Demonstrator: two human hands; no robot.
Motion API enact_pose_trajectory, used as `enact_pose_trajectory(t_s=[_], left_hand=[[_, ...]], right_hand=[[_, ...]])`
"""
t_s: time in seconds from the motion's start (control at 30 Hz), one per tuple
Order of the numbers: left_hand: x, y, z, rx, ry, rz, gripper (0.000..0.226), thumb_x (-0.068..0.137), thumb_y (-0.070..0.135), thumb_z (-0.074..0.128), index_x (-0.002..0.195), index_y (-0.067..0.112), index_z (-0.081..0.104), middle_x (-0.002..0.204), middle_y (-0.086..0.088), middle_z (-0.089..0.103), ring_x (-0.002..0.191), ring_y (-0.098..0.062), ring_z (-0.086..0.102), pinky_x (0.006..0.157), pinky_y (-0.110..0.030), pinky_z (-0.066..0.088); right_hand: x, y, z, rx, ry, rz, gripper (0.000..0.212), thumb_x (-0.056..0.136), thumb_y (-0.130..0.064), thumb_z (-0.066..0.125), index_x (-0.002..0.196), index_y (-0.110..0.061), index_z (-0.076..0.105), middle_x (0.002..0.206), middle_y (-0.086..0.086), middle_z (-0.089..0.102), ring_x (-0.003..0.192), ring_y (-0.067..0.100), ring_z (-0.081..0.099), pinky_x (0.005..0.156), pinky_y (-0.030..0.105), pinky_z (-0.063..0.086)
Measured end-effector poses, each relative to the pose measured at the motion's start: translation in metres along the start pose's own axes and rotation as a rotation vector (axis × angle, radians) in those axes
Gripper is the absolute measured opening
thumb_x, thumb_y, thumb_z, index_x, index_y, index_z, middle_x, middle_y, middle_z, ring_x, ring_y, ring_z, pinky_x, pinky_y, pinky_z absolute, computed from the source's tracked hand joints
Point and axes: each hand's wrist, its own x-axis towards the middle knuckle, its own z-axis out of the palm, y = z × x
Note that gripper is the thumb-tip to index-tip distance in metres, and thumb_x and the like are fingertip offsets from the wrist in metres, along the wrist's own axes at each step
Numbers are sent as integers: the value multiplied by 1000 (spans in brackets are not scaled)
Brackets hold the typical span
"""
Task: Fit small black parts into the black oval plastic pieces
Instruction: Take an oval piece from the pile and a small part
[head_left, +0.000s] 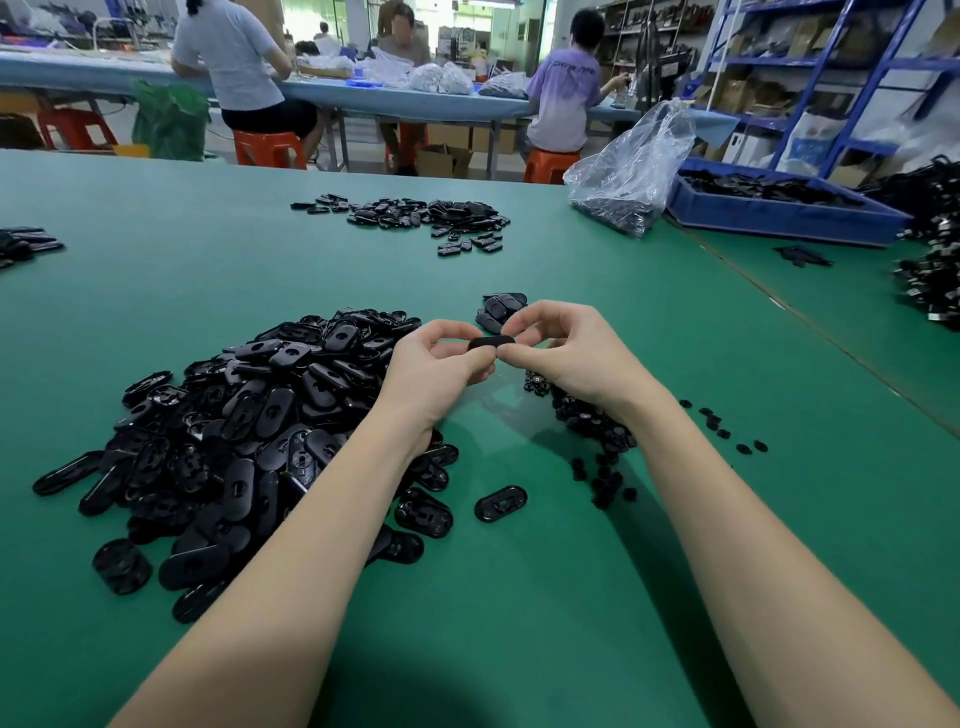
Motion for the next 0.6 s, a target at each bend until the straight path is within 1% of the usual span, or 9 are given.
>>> enact_pose_trajectory(t_s=[0.1,0.23,0.27,0.33,0.37,0.43,0.47,0.5,0.6], left_hand=[[1,-1,-1,-26,8,-38,23,84,2,74,104,10,65,75,-3,77,67,-14,69,68,-19,55],[1,-5,0,-52,-4,-25,24,88,5,73,109,10,63,80,-5,77,71,-15,72,68,-20,57],[1,-7,0,-2,-3,-5,24,89,8,72,111,12,63,81,-4,77,73,-16,73,70,-24,58],[1,-9,0,225,2,58,21,88,19,72,108,22,65,83,2,77,79,-17,74,76,-30,59],[0,-11,0,354,-13,89,18,87,23,72,104,26,67,83,5,77,81,-14,74,79,-29,58],[-2,-16,2,573,-76,156,11,86,27,71,97,26,70,80,11,74,73,2,68,80,-20,54],[-3,-18,3,657,-101,194,8,85,26,71,93,25,72,77,12,72,66,8,62,78,-16,51],[-4,-19,5,717,-114,227,6,85,25,70,90,24,72,75,13,70,63,8,60,78,-13,49],[-4,-20,6,801,-124,272,4,85,25,68,89,26,70,76,13,69,66,3,62,81,-15,51]], right_hand=[[-2,0,-4,-87,-51,-87,22,83,-19,81,95,-34,70,84,-9,71,56,7,54,58,18,46],[-1,4,-1,-215,18,-125,18,82,-20,79,91,-32,71,78,-12,70,54,3,51,58,13,43],[0,4,-3,-239,51,-119,16,82,-22,80,91,-31,72,77,-13,70,53,1,51,59,13,43],[5,7,-10,-260,159,-76,14,80,-26,80,91,-31,72,75,-16,70,54,-3,53,60,13,43],[9,8,-15,-262,220,-42,13,80,-29,80,90,-31,73,76,-17,70,56,-4,54,61,13,44],[18,12,-21,-274,301,24,12,79,-32,79,90,-32,74,80,-18,72,65,-5,58,67,20,46],[25,14,-21,-289,315,51,11,79,-32,78,89,-31,74,81,-17,72,72,-1,62,70,23,46],[31,15,-20,-313,314,76,10,79,-32,78,88,-31,74,83,-17,72,80,3,64,74,25,47],[58,14,-11,-408,280,145,12,81,-34,76,92,-31,74,89,-14,72,97,12,67,84,29,52]])
